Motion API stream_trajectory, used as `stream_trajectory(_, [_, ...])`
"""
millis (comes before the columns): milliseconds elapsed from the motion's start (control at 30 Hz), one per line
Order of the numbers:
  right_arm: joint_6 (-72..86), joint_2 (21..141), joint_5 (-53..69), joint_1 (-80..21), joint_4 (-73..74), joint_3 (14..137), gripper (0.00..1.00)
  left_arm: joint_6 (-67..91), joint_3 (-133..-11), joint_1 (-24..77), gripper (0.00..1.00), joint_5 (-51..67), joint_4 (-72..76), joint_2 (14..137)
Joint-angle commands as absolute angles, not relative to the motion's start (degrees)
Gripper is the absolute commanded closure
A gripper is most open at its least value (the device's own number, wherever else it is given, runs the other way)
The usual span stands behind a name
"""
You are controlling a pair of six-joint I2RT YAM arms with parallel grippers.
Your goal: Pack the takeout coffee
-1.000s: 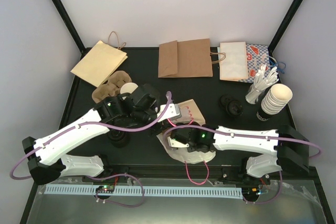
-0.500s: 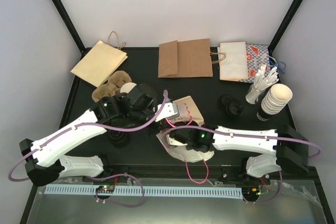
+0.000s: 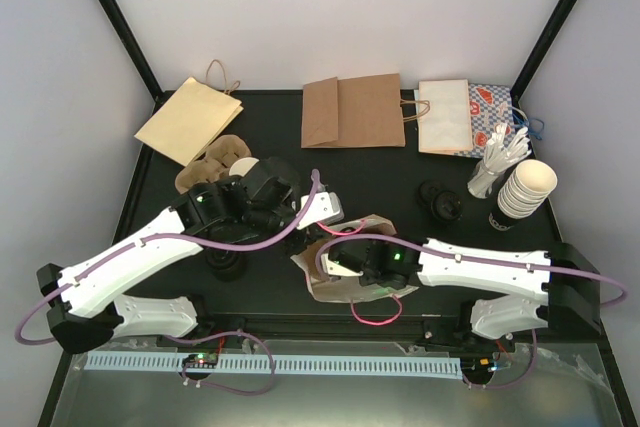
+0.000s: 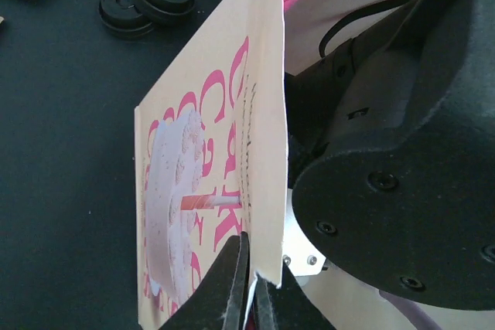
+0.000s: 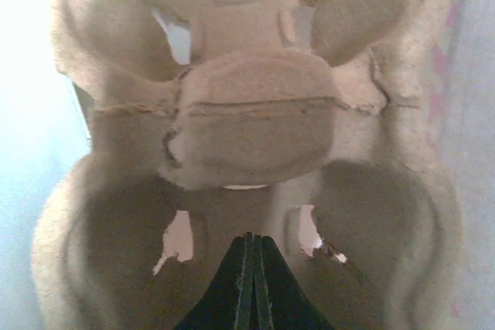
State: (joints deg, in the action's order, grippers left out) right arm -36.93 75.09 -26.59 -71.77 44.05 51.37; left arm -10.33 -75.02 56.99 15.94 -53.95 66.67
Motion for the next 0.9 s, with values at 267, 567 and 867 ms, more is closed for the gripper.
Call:
stream_trajectory(267, [-33.2, 72.2, -23.9, -72.1, 50.1, 54.9, 0.99, -11.2, -79.6, 57.4, 0.98, 12.7, -51.7, 67.4])
stream_trajectory(567, [-33.7, 73.3, -25.5, -72.4, 48.7, 58.3, 0.98, -13.9, -81.8, 57.5, 0.99, -2.4, -50.5, 67.5])
stream_trajectory(867, [-32.1, 73.3, -23.9, -73.9, 47.6, 58.7, 0.98, -19.6, -82.5, 58.2, 0.99, -12.1, -51.0, 69.8])
